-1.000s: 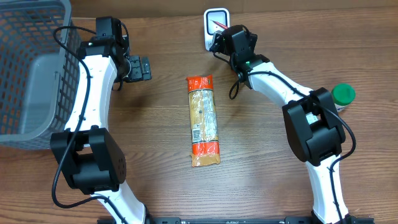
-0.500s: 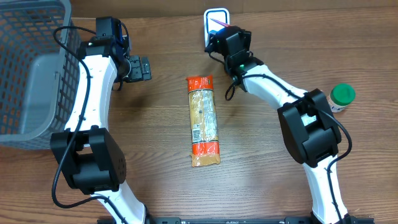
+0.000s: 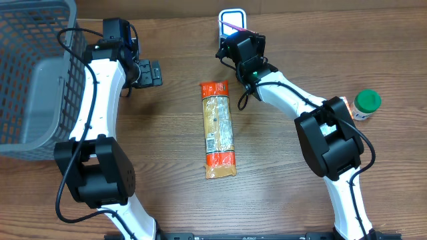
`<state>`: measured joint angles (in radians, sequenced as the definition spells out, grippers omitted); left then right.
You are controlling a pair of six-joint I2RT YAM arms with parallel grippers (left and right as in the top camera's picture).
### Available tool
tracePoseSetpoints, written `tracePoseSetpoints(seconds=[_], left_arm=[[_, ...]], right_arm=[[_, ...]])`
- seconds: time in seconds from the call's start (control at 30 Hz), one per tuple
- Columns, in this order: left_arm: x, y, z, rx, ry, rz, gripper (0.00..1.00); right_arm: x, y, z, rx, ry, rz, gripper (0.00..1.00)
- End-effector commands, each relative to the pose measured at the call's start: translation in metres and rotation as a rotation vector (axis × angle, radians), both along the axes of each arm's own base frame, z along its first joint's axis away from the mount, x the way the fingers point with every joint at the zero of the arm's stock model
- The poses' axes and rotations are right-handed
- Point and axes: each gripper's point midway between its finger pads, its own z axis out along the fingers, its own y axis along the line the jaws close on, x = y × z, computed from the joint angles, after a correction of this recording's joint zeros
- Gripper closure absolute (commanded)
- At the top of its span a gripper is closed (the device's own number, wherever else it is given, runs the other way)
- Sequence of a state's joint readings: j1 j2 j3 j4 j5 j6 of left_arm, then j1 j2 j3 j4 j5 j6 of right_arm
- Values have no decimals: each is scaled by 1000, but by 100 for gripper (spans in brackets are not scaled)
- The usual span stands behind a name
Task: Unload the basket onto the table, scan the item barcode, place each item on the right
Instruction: 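Hold the red sachet in front of the white scanner, then carry the sachet down and release it at right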
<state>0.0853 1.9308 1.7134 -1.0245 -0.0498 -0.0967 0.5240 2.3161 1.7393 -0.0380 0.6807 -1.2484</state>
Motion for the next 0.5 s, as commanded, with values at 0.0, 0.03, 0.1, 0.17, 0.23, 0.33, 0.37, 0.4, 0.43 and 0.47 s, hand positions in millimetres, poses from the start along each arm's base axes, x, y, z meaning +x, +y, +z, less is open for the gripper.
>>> tracePoseSetpoints(seconds=[0.0, 0.03, 0.1, 0.17, 0.23, 0.33, 0.37, 0.4, 0.43, 0.47], left_arm=[[-1, 1, 1, 13, -1, -8, 0], [-1, 1, 1, 13, -1, -8, 0], [-1, 1, 1, 13, -1, -8, 0], [-1, 1, 1, 13, -1, -8, 0], [-1, 1, 1, 13, -1, -9, 0], [-1, 1, 1, 13, -1, -9, 0], [-1, 1, 1, 13, -1, -9, 0], [-1, 1, 1, 13, -1, -9, 0], [-1, 1, 1, 13, -1, -8, 0], [-1, 1, 1, 13, -1, -8, 0]], right_arm=[[4, -10, 25, 161, -102, -137, 96], [3, -10, 30, 206, -112, -152, 97], [-3, -6, 43, 318, -105, -160, 96], [-12, 0, 60, 429, -80, -151, 96], [-23, 1, 81, 537, -65, -163, 96], [-49, -3, 104, 678, -6, -211, 96], [-61, -4, 106, 710, 50, -216, 96], [-76, -4, 106, 739, 118, -224, 96], [-89, -4, 106, 773, 175, -234, 96], [-105, -4, 105, 825, 245, -259, 96]])
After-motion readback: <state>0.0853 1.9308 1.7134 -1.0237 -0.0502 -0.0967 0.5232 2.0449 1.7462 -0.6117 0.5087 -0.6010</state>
